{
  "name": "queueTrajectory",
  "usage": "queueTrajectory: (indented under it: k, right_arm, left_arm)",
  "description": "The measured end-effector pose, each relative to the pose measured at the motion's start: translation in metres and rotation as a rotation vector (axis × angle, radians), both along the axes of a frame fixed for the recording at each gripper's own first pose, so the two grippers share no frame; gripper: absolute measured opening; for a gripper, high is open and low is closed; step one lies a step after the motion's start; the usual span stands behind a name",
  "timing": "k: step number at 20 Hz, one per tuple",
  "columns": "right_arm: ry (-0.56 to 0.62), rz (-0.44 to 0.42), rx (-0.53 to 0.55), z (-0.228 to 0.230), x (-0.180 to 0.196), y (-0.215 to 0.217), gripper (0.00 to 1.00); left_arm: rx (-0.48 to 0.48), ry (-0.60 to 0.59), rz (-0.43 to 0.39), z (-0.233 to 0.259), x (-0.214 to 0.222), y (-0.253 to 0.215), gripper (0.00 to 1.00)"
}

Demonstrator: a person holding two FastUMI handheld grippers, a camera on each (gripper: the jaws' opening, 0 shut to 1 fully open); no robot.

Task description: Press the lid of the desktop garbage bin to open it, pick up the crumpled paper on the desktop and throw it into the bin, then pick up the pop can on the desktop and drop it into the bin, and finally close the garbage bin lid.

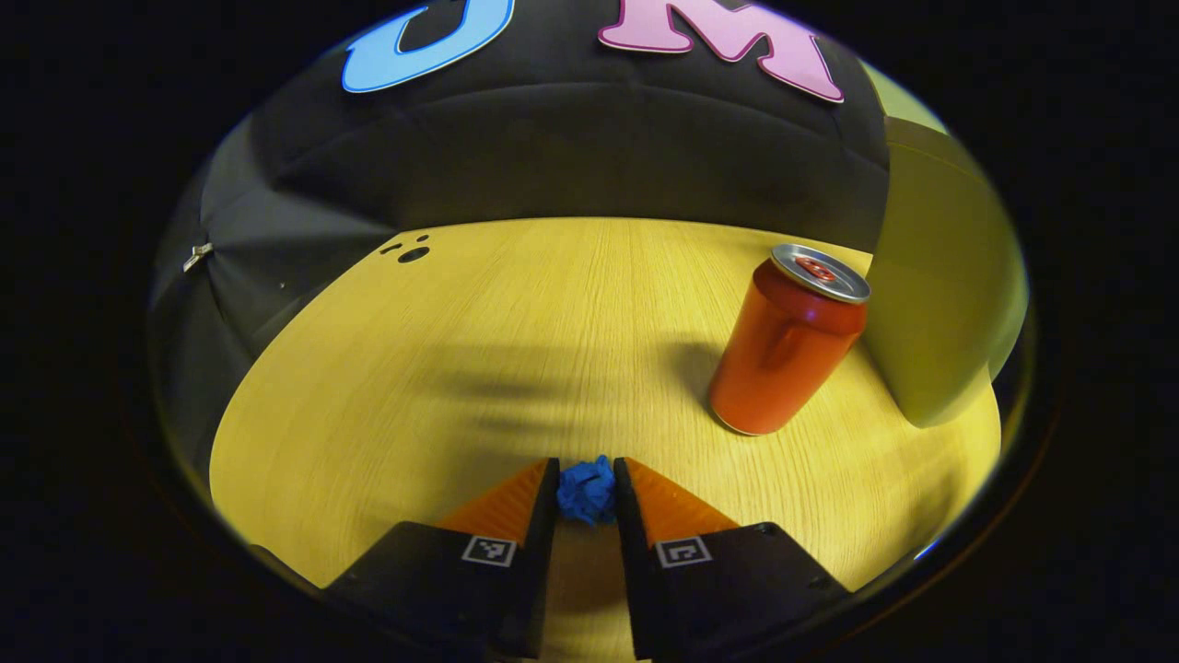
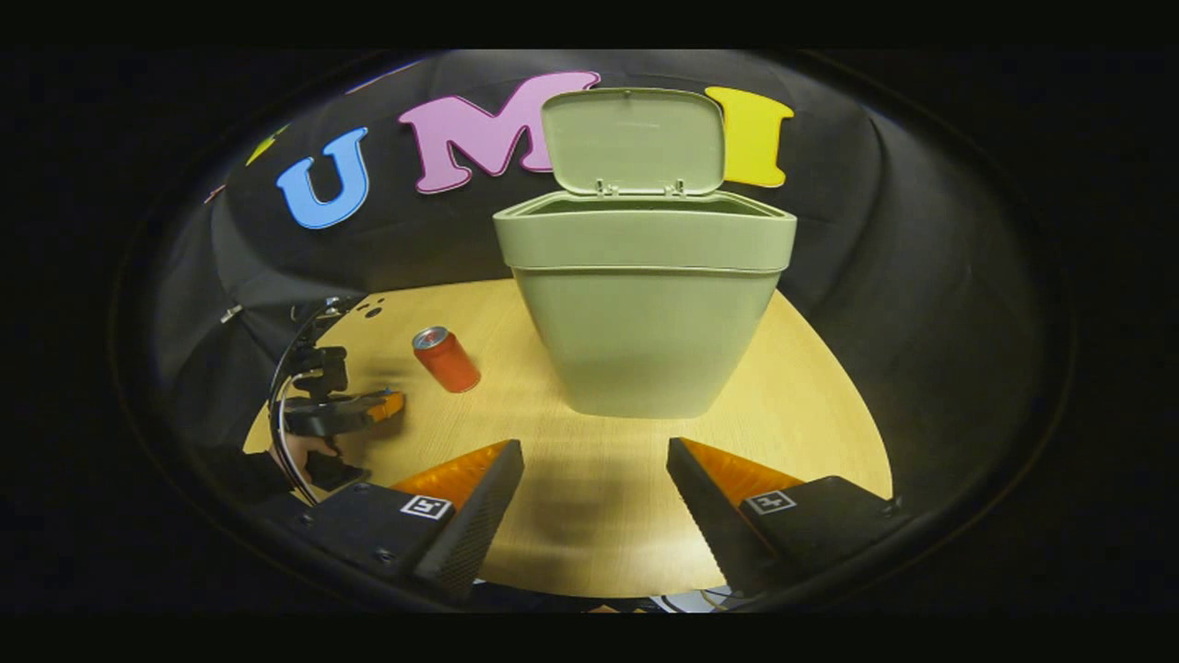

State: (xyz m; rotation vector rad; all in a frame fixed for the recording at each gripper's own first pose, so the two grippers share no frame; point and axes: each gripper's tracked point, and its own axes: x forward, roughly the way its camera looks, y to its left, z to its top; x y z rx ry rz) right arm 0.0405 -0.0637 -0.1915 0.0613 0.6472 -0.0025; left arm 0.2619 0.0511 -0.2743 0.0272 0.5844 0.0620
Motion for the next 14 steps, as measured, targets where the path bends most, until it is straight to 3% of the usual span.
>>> queueTrajectory:
  k: [3, 7, 12, 14]
  right_arm:
    - [0.003, 0.011, 0.011, -0.001, -0.002, 0.002, 0.99]
    - [0.004, 0.007, 0.021, -0.004, -0.004, 0.000, 0.99]
    - [0.012, 0.003, 0.047, -0.011, -0.005, -0.001, 0.99]
    - [0.009, 0.008, 0.059, -0.013, -0.004, 0.000, 0.99]
  left_arm:
    - [0.008, -0.009, 0.004, 0.004, 0.002, 0.000, 0.34]
    - [0.027, -0.034, -0.011, 0.021, -0.003, -0.004, 0.33]
    - [-0.016, -0.143, -0.031, 0.089, -0.016, -0.015, 0.33]
    - [-0.005, -0.224, -0.068, 0.147, -0.027, -0.027, 0.36]
